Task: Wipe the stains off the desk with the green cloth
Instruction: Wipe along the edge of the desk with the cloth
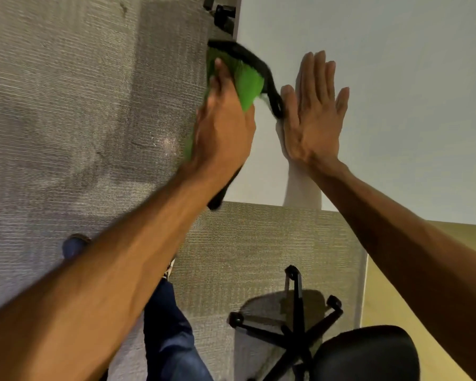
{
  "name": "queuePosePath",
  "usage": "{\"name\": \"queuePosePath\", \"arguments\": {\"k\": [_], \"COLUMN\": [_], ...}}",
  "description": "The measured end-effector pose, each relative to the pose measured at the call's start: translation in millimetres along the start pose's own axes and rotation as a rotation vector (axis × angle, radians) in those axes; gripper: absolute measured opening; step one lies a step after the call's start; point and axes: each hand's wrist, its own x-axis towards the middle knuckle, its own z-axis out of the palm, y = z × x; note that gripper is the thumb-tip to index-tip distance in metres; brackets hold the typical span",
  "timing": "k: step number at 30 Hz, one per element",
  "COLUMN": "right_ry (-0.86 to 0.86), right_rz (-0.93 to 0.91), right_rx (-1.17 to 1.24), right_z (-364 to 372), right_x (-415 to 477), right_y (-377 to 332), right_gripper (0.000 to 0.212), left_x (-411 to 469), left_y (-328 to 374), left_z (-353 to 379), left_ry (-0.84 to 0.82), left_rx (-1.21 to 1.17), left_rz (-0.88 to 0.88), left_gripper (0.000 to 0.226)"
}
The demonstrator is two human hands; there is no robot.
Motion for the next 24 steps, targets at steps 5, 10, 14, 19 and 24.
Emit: {"name": "queuePosePath", "arguments": {"k": [5,10,14,19,24], "right_ry": [0.007,0.006,-0.012,-0.007,-0.003], "right_rz": [0.005,0.016,0.016,0.014,0.004], "right_rx": [0.004,0.026,0.042,0.034,0.044], "right_z": [-1,-4,-7,-7,-5], "right_x": [-1,-1,-3,-2,-2], "right_y": [-2,-2,-5,-4,-3], "right_gripper": [0.064,0.065,0.064,0.064,0.063], "left_x": [64,28,-59,-98,-70], "left_y": [19,10,-12,-16,-14], "left_z": [3,1,-2,-3,-6], "left_ry": [0.02,0.028,-0.021,-0.029,-0.076], "left_rx": [0.013,0.057,-0.009,-0.073,-0.104], "left_rz": [-0.007,0.009,-0.029,-0.103,-0.098], "left_gripper": [0.065,0.069,0.069,0.078,0.076]}}
